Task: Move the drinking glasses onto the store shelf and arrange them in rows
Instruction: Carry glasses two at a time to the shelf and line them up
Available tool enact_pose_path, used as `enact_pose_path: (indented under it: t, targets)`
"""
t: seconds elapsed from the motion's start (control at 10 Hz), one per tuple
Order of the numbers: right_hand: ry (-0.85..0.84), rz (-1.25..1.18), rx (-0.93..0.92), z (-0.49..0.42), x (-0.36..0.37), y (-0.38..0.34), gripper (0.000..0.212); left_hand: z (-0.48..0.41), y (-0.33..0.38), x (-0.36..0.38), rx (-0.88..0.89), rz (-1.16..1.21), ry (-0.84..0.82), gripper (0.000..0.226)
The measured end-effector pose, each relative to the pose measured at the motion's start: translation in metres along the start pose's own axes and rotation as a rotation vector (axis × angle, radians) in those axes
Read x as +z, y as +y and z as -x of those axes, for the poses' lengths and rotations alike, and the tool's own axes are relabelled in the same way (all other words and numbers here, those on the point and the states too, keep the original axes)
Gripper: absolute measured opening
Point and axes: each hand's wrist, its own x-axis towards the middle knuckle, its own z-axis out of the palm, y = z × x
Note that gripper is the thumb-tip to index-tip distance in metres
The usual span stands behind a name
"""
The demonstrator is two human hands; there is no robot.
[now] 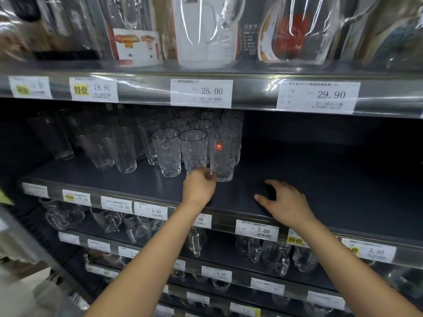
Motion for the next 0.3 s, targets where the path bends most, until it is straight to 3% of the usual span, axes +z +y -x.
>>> enact_pose_path:
  t: [0.1,0.3]
  targets:
    - [0.111,-0.336,-0.076,0.014,-0.009,-0.004,0.038,0.011,-0.002,-0.013,0.039,0.035,-0.061,0.023]
    - [0.226,-0.546,-0.075,0.066,-0.027,-0.018,0.026,0.056,-0.017,-0.06,0.124,0.218,-0.077,0.016]
